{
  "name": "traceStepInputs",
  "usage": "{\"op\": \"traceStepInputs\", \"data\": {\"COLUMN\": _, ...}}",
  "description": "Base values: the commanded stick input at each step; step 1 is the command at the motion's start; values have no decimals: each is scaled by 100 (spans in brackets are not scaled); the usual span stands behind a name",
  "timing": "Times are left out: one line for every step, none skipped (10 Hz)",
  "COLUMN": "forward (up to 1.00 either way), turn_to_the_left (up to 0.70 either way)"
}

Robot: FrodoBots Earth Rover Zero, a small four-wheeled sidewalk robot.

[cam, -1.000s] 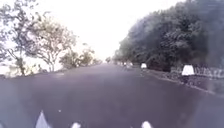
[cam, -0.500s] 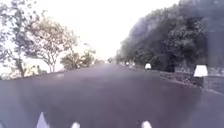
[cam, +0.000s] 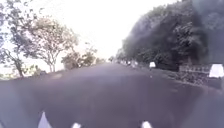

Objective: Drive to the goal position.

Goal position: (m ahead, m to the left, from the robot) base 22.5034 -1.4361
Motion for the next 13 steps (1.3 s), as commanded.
{"op": "traceStepInputs", "data": {"forward": 85, "turn_to_the_left": 0}}
{"op": "traceStepInputs", "data": {"forward": 85, "turn_to_the_left": 0}}
{"op": "traceStepInputs", "data": {"forward": 85, "turn_to_the_left": -11}}
{"op": "traceStepInputs", "data": {"forward": 85, "turn_to_the_left": -23}}
{"op": "traceStepInputs", "data": {"forward": 85, "turn_to_the_left": -34}}
{"op": "traceStepInputs", "data": {"forward": 85, "turn_to_the_left": -34}}
{"op": "traceStepInputs", "data": {"forward": 85, "turn_to_the_left": -34}}
{"op": "traceStepInputs", "data": {"forward": 85, "turn_to_the_left": -34}}
{"op": "traceStepInputs", "data": {"forward": 85, "turn_to_the_left": -34}}
{"op": "traceStepInputs", "data": {"forward": 85, "turn_to_the_left": -34}}
{"op": "traceStepInputs", "data": {"forward": 85, "turn_to_the_left": -34}}
{"op": "traceStepInputs", "data": {"forward": 85, "turn_to_the_left": -34}}
{"op": "traceStepInputs", "data": {"forward": 85, "turn_to_the_left": -34}}
